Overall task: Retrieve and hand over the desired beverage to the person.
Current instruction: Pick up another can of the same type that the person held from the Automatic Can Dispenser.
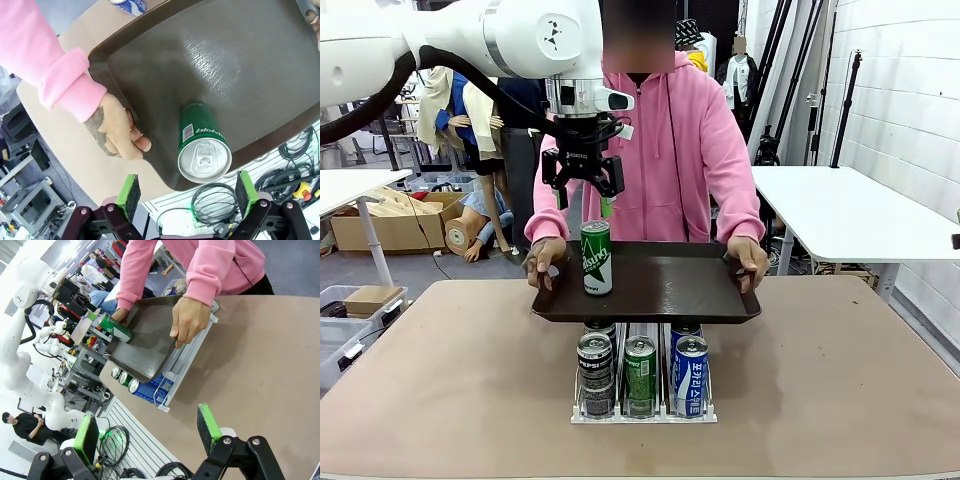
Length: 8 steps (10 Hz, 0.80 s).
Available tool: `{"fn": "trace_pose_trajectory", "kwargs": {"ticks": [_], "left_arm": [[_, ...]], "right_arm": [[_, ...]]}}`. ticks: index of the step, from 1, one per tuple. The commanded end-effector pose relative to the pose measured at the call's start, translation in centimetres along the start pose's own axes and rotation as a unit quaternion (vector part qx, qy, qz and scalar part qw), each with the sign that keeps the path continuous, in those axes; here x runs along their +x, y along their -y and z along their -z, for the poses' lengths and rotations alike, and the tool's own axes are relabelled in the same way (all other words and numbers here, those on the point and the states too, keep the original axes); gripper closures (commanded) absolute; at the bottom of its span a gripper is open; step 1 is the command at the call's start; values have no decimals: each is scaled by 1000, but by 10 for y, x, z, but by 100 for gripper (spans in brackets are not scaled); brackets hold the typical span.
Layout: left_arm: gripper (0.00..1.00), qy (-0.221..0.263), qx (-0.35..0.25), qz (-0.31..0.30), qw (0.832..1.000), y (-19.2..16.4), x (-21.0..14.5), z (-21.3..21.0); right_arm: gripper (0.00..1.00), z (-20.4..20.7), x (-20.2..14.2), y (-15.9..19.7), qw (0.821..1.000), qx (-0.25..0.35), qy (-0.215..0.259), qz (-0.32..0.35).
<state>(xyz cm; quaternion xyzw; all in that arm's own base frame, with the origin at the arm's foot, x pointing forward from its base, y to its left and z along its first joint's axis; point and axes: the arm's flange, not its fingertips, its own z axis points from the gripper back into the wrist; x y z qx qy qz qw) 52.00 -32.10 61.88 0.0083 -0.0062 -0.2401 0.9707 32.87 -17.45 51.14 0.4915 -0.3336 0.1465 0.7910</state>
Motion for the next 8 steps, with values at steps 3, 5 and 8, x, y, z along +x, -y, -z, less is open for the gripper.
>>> {"fn": "trace_pose_trajectory", "kwargs": {"ticks": [3,5,8], "left_arm": [[0,7,-5,0,1000,1,-1,-2],[0,7,-5,0,1000,1,-1,-2],[0,7,-18,-4,1000,-5,-8,-12]], "right_arm": [[0,0,2,0,1000,10,12,-2],[0,0,2,0,1000,10,12,-2],[0,0,2,0,1000,10,12,-2]]}}
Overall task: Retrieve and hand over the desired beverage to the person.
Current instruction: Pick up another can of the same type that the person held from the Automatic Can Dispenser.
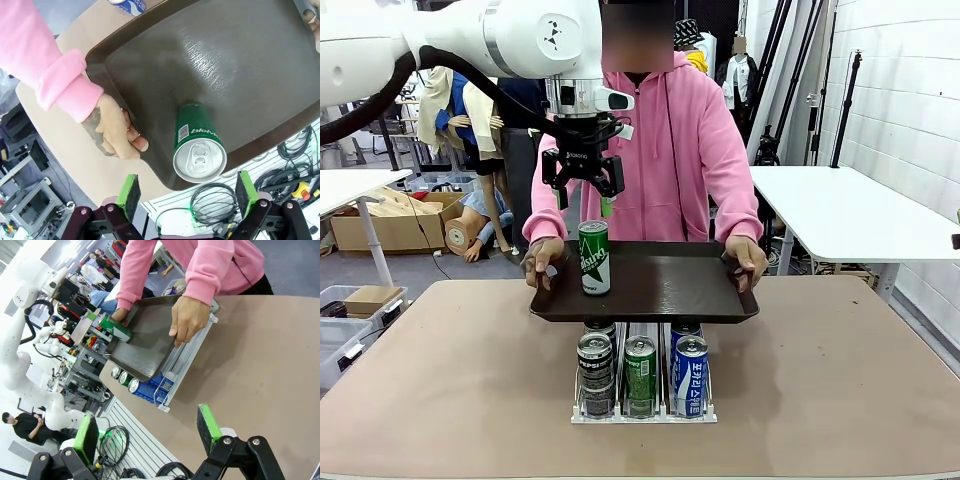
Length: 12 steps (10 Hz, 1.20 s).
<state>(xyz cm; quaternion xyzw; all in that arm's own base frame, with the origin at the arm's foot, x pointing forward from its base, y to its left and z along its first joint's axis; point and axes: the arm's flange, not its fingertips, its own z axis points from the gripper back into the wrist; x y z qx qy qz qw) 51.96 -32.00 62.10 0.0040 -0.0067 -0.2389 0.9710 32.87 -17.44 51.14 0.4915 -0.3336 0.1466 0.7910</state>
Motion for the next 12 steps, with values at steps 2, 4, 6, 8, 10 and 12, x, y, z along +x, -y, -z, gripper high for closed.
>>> {"fn": "trace_pose_trajectory", "kwargs": {"ticks": [2,4,6,8,10,12], "left_arm": [[0,27,-39,-27,999,-25,-30,-31],[0,50,-66,-68,994,-56,-61,-47],[0,74,-129,-116,982,-106,-100,-51],[0,101,-219,-154,958,-173,-143,-48],[0,172,-325,-156,917,-226,-199,-42],[0,207,-384,-178,882,-283,-236,-19]], "right_arm": [[0,0,2,0,1000,10,12,-2],[0,0,2,0,1000,10,12,-2],[0,0,2,0,1000,10,12,-2],[0,0,2,0,1000,10,12,-2],[0,0,2,0,1000,10,12,-2],[0,0,2,0,1000,10,12,-2]]}}
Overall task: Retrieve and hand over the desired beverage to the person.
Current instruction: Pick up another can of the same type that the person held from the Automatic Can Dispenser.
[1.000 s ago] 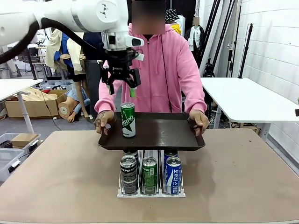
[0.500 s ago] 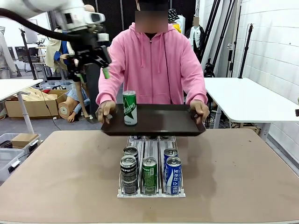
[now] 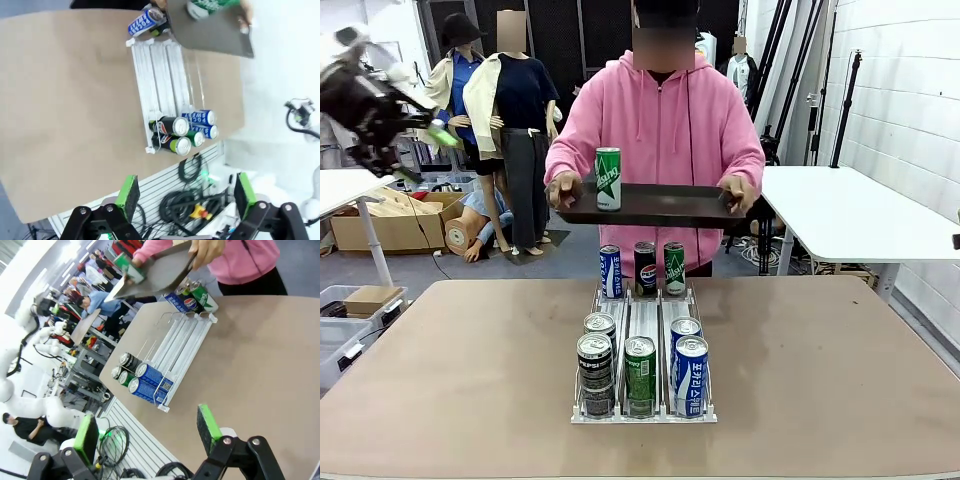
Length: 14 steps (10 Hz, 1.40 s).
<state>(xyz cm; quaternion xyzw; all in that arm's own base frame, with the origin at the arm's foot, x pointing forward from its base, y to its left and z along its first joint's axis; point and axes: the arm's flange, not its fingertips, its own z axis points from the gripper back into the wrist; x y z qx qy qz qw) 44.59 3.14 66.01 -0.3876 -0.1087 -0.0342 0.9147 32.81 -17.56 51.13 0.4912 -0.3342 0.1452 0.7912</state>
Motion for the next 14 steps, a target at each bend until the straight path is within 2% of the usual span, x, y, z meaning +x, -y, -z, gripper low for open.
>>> {"fn": "trace_pose_trajectory", "kwargs": {"ticks": [1,3,5,7,10,11,12,14], "left_arm": [[0,14,-73,-3,997,-54,-5,6],[0,55,-167,11,984,-118,-5,7],[0,75,-227,23,971,-165,-22,5],[0,93,-259,28,961,-199,-39,-4],[0,82,-280,23,956,-224,-46,-2],[0,81,-290,27,953,-225,-42,1],[0,83,-268,14,960,-220,-51,-3],[0,83,-268,14,960,-220,-51,-3]], "right_arm": [[0,1,2,0,1000,11,11,-3],[0,1,2,0,1000,11,11,-3],[0,1,2,0,1000,11,11,-3],[0,1,2,0,1000,11,11,-3],[0,1,2,0,1000,11,11,-3],[0,1,2,0,1000,11,11,-3],[0,1,2,0,1000,11,11,-3],[0,1,2,0,1000,11,11,-3]]}}
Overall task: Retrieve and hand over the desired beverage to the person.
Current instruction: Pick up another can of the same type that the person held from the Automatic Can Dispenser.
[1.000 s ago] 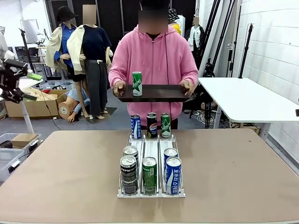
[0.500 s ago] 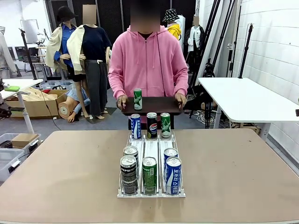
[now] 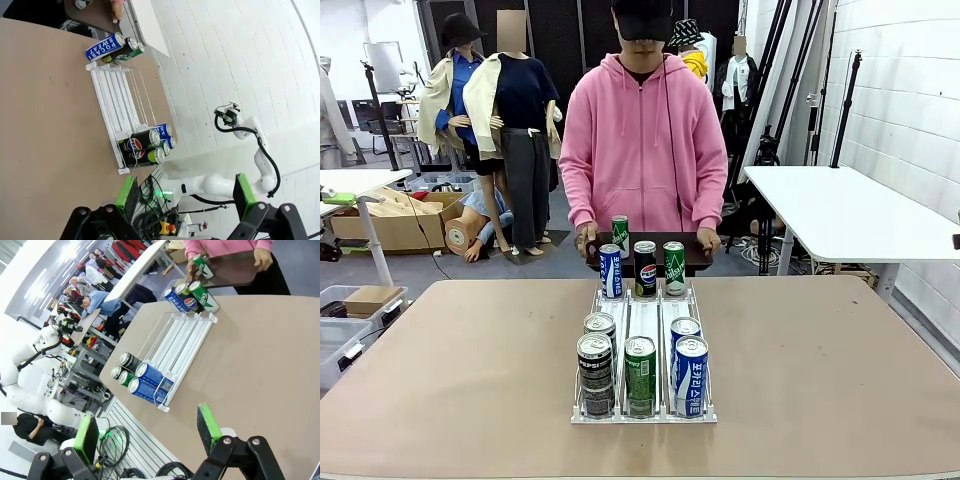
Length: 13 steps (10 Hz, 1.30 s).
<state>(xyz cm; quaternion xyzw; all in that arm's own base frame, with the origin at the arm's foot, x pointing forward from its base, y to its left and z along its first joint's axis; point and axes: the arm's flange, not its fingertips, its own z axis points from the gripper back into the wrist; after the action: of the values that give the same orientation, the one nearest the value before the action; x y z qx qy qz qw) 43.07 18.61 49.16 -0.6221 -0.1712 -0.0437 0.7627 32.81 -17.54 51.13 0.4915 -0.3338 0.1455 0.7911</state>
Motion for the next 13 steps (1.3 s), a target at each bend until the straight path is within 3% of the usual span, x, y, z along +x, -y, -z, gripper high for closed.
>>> {"fn": "trace_pose_trajectory", "kwargs": {"ticks": [1,13], "left_arm": [[0,4,4,3,1000,6,-1,-1],[0,4,4,3,1000,6,-1,-1]], "right_arm": [[0,1,2,0,1000,11,11,-3],[0,1,2,0,1000,11,11,-3]]}}
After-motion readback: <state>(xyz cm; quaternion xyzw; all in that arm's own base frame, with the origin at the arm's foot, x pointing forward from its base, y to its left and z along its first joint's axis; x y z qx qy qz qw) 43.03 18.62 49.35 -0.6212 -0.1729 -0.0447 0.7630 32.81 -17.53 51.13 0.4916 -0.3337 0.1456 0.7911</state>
